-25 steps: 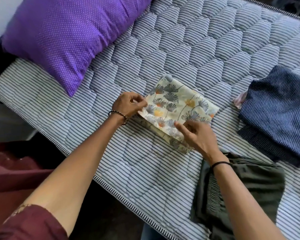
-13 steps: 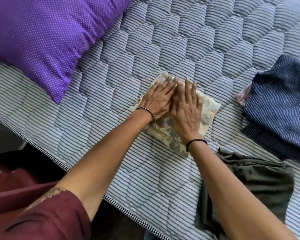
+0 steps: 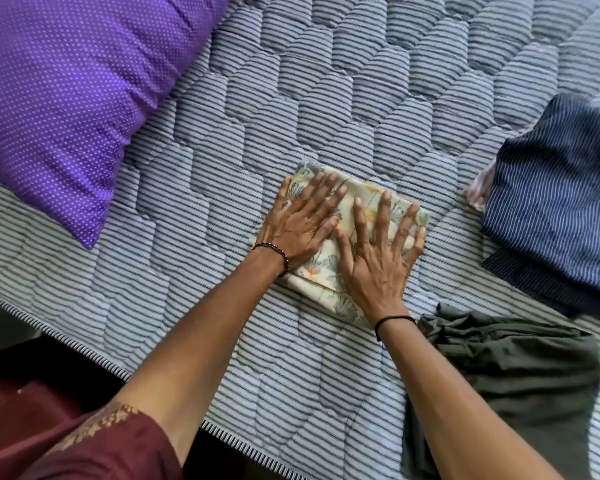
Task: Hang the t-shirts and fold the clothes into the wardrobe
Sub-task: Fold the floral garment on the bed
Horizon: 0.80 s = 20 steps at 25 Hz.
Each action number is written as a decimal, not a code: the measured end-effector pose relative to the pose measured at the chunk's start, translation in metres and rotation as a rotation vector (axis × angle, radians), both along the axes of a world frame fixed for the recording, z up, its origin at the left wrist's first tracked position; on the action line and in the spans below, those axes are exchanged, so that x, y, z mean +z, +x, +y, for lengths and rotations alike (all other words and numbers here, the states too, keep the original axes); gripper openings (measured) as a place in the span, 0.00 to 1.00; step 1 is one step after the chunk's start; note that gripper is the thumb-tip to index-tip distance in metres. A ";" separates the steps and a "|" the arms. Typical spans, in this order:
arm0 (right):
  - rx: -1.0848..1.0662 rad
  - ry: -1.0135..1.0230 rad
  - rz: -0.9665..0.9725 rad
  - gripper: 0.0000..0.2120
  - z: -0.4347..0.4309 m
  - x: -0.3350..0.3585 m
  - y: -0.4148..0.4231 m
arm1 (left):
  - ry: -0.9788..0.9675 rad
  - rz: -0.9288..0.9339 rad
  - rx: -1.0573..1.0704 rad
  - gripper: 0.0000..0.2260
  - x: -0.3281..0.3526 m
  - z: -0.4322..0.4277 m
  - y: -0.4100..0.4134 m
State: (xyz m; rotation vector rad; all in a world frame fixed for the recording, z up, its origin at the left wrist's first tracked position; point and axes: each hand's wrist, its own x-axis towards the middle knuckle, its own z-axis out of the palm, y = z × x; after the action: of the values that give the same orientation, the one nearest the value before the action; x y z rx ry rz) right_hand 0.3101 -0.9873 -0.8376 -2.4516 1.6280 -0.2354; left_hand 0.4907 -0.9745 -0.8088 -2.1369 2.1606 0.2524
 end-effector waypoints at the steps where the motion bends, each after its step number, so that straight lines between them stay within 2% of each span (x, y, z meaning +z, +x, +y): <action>1: 0.000 -0.009 0.001 0.30 -0.001 -0.001 0.000 | 0.005 -0.020 0.001 0.25 0.000 -0.001 0.000; 5: 0.022 0.011 -0.005 0.29 -0.003 0.001 -0.003 | 0.008 0.014 -0.004 0.26 -0.001 -0.001 0.002; 7: 0.026 0.039 -0.088 0.29 -0.004 0.005 -0.011 | 0.016 0.091 0.025 0.27 -0.001 0.001 0.003; 10: -0.172 0.190 -0.451 0.29 -0.001 0.020 -0.024 | -0.034 0.268 0.222 0.36 0.002 0.012 0.003; 12: -0.354 0.311 -0.698 0.33 0.008 0.036 -0.030 | -0.082 0.279 0.449 0.42 0.009 0.020 -0.004; 13: -0.441 0.385 -0.785 0.34 0.012 0.045 -0.029 | -0.078 0.288 0.564 0.42 0.015 0.023 -0.006; 15: -0.635 0.518 -0.951 0.33 0.013 0.064 -0.031 | -0.024 0.418 0.723 0.37 0.027 0.024 -0.004; 18: -0.909 0.772 -1.142 0.20 -0.003 0.071 -0.037 | 0.095 0.691 0.876 0.35 0.043 0.017 0.006; 20: -0.860 0.954 -1.144 0.24 -0.011 0.071 -0.041 | 0.161 0.916 0.945 0.34 0.048 0.016 0.011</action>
State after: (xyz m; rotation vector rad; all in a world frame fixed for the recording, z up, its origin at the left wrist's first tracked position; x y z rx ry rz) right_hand 0.2696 -0.9980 -0.7670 -0.5703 1.4896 -0.6204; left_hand 0.5013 -0.9590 -0.7607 -3.0982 0.9949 1.6396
